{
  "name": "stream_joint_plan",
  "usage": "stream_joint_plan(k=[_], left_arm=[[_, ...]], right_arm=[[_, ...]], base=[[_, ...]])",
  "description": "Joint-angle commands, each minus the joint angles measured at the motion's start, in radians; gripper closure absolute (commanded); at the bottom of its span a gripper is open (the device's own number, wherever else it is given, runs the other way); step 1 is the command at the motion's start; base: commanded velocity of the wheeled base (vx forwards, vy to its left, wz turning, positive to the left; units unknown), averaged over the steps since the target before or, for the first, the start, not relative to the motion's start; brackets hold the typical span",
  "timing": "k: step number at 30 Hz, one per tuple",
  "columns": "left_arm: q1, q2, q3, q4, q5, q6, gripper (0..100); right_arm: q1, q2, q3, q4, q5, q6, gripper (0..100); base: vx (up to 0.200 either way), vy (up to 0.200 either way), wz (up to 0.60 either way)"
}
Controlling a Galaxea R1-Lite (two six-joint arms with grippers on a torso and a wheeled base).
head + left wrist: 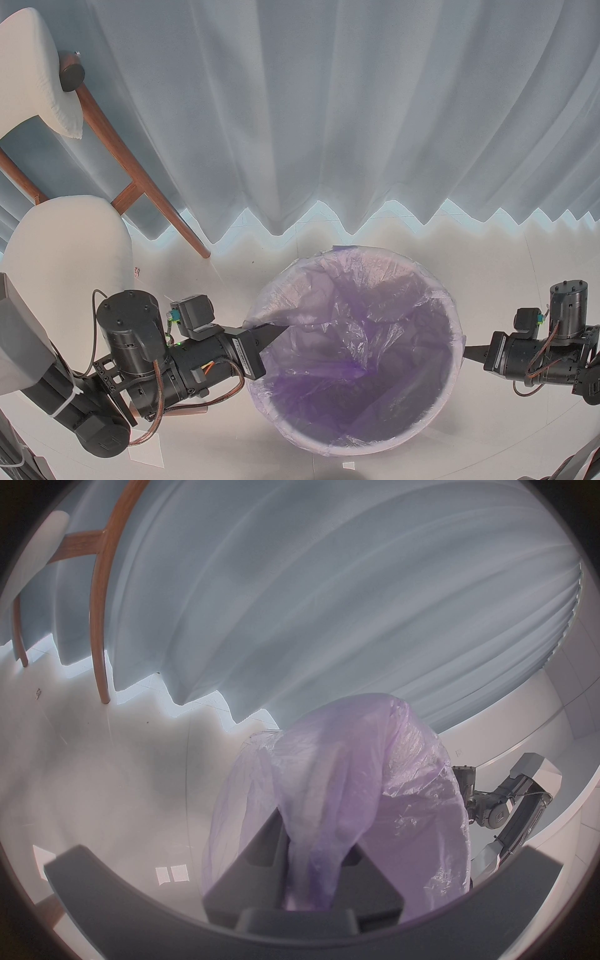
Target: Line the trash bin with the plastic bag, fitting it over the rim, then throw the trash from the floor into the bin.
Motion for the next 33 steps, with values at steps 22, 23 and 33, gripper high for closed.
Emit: stream_joint_plan(k=[22, 23, 33], left_arm=[[0.002, -0.003, -0.087, 0.099, 0.099, -0.013, 100], [0.003, -0.003, -0.096, 0.117, 0.119, -0.014, 100], [0.014, 0.089, -0.176, 0.209, 0.181, -0.016, 100]], right_arm=[[-0.005, -0.317, 0.143, -0.032, -0.078, -0.001, 0], [-0.012, -0.334, 0.145, -0.024, -0.080, -0.001, 0], [-0.200, -0.494, 0.179, -0.003, -0.087, -0.001, 0]], base=[[0.000, 0.000, 0.00], [0.000, 0.000, 0.00], [0.000, 0.000, 0.00]])
